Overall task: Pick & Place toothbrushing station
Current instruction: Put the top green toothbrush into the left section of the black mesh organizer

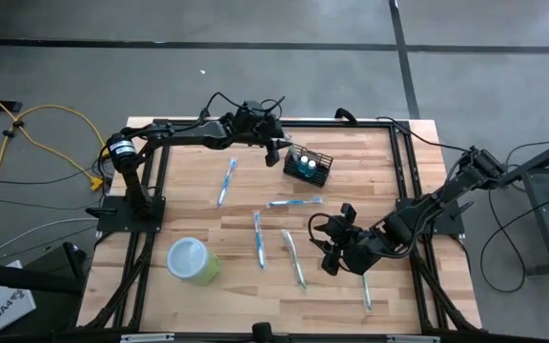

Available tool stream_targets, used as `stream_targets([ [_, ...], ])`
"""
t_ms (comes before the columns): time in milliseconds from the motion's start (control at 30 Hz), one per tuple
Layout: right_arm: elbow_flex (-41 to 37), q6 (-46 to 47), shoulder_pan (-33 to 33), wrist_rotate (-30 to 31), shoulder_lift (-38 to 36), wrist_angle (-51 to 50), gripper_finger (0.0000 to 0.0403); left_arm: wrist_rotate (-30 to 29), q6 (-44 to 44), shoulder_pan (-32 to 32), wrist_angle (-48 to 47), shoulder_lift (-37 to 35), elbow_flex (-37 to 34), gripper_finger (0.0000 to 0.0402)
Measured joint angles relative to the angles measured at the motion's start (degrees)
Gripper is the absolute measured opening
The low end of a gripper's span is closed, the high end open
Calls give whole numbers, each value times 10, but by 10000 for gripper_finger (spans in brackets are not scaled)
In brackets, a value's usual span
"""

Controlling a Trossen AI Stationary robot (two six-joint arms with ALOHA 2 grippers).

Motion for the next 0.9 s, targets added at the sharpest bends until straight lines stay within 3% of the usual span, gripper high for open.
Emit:
stream_targets([
  [433, 0, 0, 0, -1, 0, 0, 155, -14, 20, 0, -13, -45, 0, 113],
  [900, 0, 0, 0, -1, 0, 4, 155, -14, 20, 0, 29, -47, 0, 113],
])
